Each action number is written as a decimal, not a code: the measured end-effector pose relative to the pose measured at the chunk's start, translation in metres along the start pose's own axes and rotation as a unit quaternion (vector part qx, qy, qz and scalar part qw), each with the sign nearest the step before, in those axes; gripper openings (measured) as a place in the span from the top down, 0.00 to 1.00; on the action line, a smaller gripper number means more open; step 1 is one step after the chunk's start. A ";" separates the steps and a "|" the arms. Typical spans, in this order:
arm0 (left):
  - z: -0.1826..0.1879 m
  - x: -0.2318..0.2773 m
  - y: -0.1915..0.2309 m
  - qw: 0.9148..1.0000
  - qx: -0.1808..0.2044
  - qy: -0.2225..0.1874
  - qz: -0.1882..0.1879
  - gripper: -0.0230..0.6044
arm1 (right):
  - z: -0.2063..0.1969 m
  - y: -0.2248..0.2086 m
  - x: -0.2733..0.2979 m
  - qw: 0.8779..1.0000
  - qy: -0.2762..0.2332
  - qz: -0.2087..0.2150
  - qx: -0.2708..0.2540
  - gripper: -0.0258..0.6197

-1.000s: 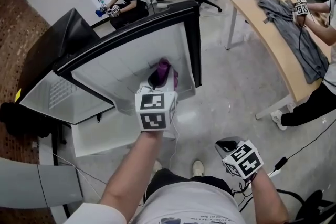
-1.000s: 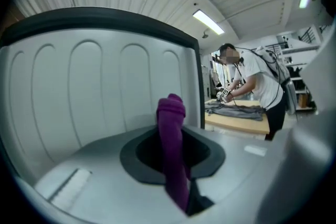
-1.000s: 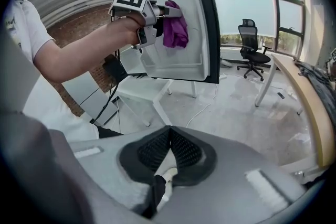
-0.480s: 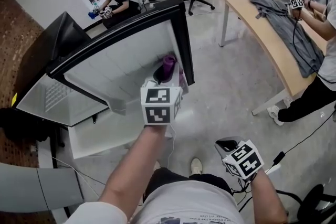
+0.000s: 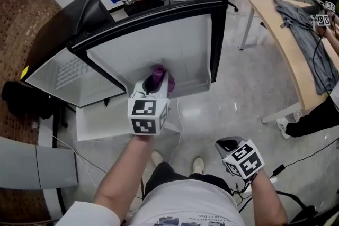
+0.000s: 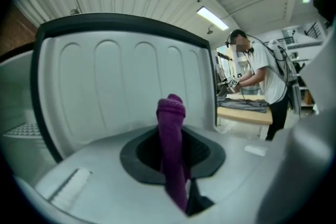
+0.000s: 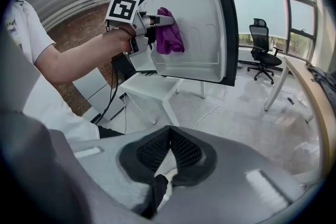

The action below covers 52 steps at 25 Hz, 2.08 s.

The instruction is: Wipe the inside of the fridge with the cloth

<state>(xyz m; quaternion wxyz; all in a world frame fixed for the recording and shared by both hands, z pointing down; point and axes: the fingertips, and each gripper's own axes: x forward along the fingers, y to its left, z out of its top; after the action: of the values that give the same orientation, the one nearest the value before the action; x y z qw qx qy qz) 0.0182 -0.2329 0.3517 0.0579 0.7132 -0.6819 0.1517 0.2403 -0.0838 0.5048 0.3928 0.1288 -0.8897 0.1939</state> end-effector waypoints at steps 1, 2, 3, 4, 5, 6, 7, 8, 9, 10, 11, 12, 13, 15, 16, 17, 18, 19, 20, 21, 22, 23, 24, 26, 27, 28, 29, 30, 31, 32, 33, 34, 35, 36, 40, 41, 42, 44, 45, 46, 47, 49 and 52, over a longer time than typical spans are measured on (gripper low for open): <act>-0.007 -0.005 0.012 1.000 -0.002 0.005 0.012 0.85 | 0.003 0.002 0.003 1.000 0.001 0.005 -0.007 0.96; -0.013 -0.009 0.023 1.000 -0.003 0.010 0.022 0.85 | 0.006 0.005 0.007 1.000 0.003 0.009 -0.012 0.96; -0.020 -0.014 0.034 0.999 -0.002 0.014 0.031 0.85 | 0.009 0.008 0.011 1.000 0.005 0.014 -0.018 0.96; -0.026 -0.018 0.043 0.999 -0.001 0.017 0.038 0.85 | 0.012 0.011 0.015 1.000 0.007 0.019 -0.023 0.96; -0.031 -0.021 0.051 0.999 0.003 0.018 0.042 0.85 | 0.014 0.014 0.019 0.999 0.010 0.024 -0.028 0.96; -0.035 -0.023 0.057 0.999 0.008 0.018 0.043 0.85 | 0.017 0.017 0.022 0.999 0.013 0.027 -0.032 0.96; -0.039 -0.024 0.062 0.999 0.016 0.019 0.042 0.85 | 0.020 0.019 0.025 0.999 0.014 0.030 -0.036 0.96; -0.043 -0.023 0.067 0.999 0.023 0.021 0.042 0.85 | 0.023 0.021 0.027 0.999 0.015 0.031 -0.039 0.96; -0.047 -0.022 0.071 0.998 0.030 0.024 0.043 0.85 | 0.026 0.022 0.029 0.999 0.016 0.032 -0.041 0.96; -0.051 -0.021 0.075 0.998 0.036 0.027 0.045 0.85 | 0.028 0.023 0.031 0.998 0.016 0.033 -0.043 0.96; -0.057 -0.020 0.079 0.998 0.040 0.033 0.047 0.85 | 0.031 0.024 0.032 0.998 0.016 0.033 -0.044 0.96; -0.065 -0.019 0.081 0.997 0.040 0.042 0.048 0.85 | 0.032 0.024 0.034 0.998 0.017 0.033 -0.044 0.96; -0.073 -0.017 0.083 0.997 0.037 0.052 0.049 0.85 | 0.033 0.024 0.034 0.998 0.019 0.032 -0.043 0.96; -0.088 -0.013 0.084 0.996 0.029 0.072 0.046 0.85 | 0.032 0.025 0.035 0.998 0.022 0.031 -0.040 0.96; -0.095 -0.011 0.083 0.995 0.025 0.083 0.044 0.85 | 0.032 0.024 0.036 0.999 0.023 0.030 -0.038 0.96; -0.100 -0.009 0.081 0.995 0.023 0.093 0.041 0.85 | 0.031 0.024 0.036 0.999 0.024 0.029 -0.035 0.96; -0.103 -0.006 0.079 0.994 0.024 0.102 0.039 0.85 | 0.030 0.023 0.037 0.999 0.025 0.027 -0.032 0.96; -0.106 -0.003 0.076 0.993 0.029 0.110 0.039 0.85 | 0.029 0.022 0.037 0.999 0.026 0.026 -0.029 0.96; -0.108 0.000 0.074 0.991 0.036 0.119 0.041 0.85 | 0.028 0.022 0.037 0.999 0.026 0.024 -0.025 0.96; -0.110 0.003 0.073 0.990 0.043 0.127 0.044 0.85 | 0.027 0.021 0.038 0.999 0.027 0.023 -0.022 0.96; -0.111 0.005 0.071 0.989 0.046 0.133 0.048 0.85 | 0.026 0.021 0.038 0.999 0.027 0.022 -0.019 0.96; -0.112 0.007 0.070 0.988 0.045 0.137 0.049 0.85 | 0.025 0.022 0.038 0.999 0.027 0.021 -0.016 0.96; -0.112 0.008 0.069 0.988 0.042 0.139 0.048 0.85 | 0.024 0.022 0.038 0.999 0.026 0.021 -0.014 0.96; -0.111 0.011 0.062 0.988 0.039 0.142 0.042 0.85 | 0.022 0.021 0.037 0.999 0.025 0.018 -0.009 0.96; -0.111 0.013 0.057 0.988 0.039 0.143 0.038 0.85 | 0.021 0.020 0.036 1.000 0.024 0.016 -0.006 0.96; -0.111 0.016 0.052 0.988 0.040 0.143 0.035 0.85 | 0.020 0.019 0.035 1.000 0.022 0.014 -0.003 0.96; -0.111 0.019 0.047 0.988 0.040 0.144 0.031 0.85 | 0.019 0.018 0.034 1.000 0.021 0.013 0.000 0.96; -0.110 0.022 0.042 0.988 0.039 0.145 0.027 0.85 | 0.018 0.016 0.034 1.000 0.019 0.011 0.003 0.96; -0.110 0.025 0.037 0.988 0.038 0.146 0.024 0.85 | 0.017 0.015 0.032 1.000 0.018 0.009 0.006 0.96; -0.110 0.029 0.032 0.988 0.037 0.148 0.021 0.85 | 0.015 0.014 0.031 1.000 0.017 0.007 0.008 0.96; -0.110 0.032 0.028 0.988 0.037 0.149 0.017 0.85 | 0.013 0.012 0.029 1.000 0.016 0.006 0.011 0.96; -0.109 0.035 0.023 0.988 0.037 0.149 0.014 0.85 | 0.010 0.011 0.028 1.000 0.016 0.004 0.014 0.96; -0.108 0.038 0.018 0.988 0.038 0.149 0.010 0.85 | 0.008 0.010 0.026 1.000 0.015 0.003 0.016 0.96; -0.106 0.041 0.013 0.988 0.039 0.148 0.007 0.85 | 0.005 0.009 0.025 1.000 0.015 0.002 0.019 0.96; -0.099 0.055 -0.010 0.989 0.040 0.145 -0.011 0.85 | -0.006 0.005 0.018 0.999 0.014 -0.003 0.030 0.96; -0.097 0.059 -0.016 0.989 0.040 0.144 -0.015 0.85 | -0.009 0.004 0.017 0.999 0.014 -0.004 0.033 0.96; -0.095 0.063 -0.021 0.989 0.040 0.143 -0.019 0.85 | -0.012 0.003 0.015 0.999 0.013 -0.005 0.035 0.96; -0.092 0.070 -0.031 0.989 0.036 0.143 -0.027 0.85 | -0.016 0.000 0.012 0.999 0.012 -0.008 0.040 0.96; -0.090 0.073 -0.036 0.989 0.034 0.143 -0.031 0.85 | -0.019 -0.001 0.010 0.999 0.011 -0.010 0.043 0.96; -0.087 0.076 -0.041 0.988 0.033 0.143 -0.036 0.85 | -0.021 -0.003 0.007 0.999 0.010 -0.012 0.046 0.96; -0.085 0.080 -0.046 0.988 0.032 0.142 -0.041 0.85 | -0.024 -0.004 0.005 0.999 0.010 -0.014 0.049 0.96; -0.081 0.087 -0.057 0.989 0.029 0.139 -0.049 0.85 | -0.030 -0.007 0.000 0.998 0.009 -0.018 0.055 0.96; -0.075 0.099 -0.075 0.988 0.023 0.137 -0.063 0.85 | -0.040 -0.012 -0.005 0.998 0.006 -0.021 0.066 0.96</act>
<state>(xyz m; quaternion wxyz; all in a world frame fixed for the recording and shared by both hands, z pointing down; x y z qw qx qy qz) 0.0842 -0.3006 0.4615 0.1438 0.7283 -0.6178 0.2592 0.2742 -0.0759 0.5284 0.3933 0.1722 -0.8694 0.2445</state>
